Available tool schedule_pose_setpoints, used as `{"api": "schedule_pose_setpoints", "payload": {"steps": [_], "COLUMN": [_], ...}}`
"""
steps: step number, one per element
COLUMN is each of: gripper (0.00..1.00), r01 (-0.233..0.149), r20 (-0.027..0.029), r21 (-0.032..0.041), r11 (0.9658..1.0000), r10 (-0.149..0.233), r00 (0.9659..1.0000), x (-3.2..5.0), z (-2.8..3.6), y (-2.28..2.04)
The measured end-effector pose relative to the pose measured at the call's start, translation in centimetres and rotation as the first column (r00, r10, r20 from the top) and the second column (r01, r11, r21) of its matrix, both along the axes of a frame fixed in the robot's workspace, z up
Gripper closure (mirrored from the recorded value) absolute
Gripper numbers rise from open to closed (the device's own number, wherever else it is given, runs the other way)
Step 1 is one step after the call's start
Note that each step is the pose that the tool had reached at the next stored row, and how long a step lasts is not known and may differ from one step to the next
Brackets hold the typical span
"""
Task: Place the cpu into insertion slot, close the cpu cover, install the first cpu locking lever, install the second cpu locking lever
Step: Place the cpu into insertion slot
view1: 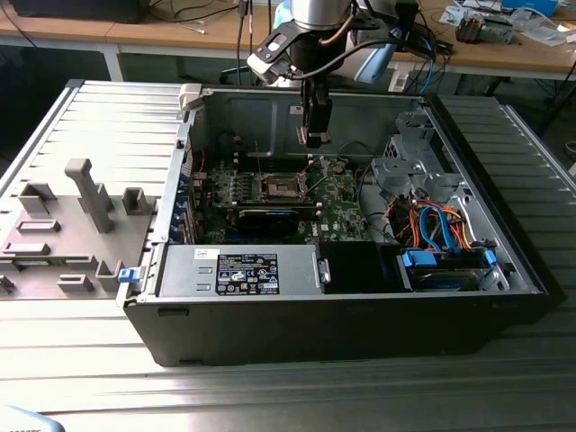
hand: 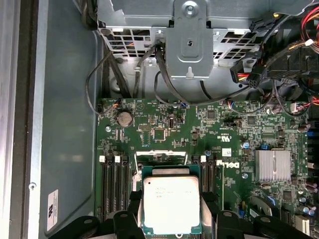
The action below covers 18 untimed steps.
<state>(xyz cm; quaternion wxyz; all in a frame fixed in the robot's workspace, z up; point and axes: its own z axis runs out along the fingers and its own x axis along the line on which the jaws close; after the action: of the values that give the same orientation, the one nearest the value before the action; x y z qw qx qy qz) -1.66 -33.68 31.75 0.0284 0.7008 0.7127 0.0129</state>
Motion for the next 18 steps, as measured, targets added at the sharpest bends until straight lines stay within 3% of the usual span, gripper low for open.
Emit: {"api": "schedule_pose_setpoints", "payload": {"steps": [18], "gripper": [0.45], "r01": [0.001], "r20": [0.0000], "r21": [-0.0001], "r11": [1.0000], "r10": [-0.001], "r00": [1.0000], "x": [-0.16], "z": [-0.30], "y": [0.00]}}
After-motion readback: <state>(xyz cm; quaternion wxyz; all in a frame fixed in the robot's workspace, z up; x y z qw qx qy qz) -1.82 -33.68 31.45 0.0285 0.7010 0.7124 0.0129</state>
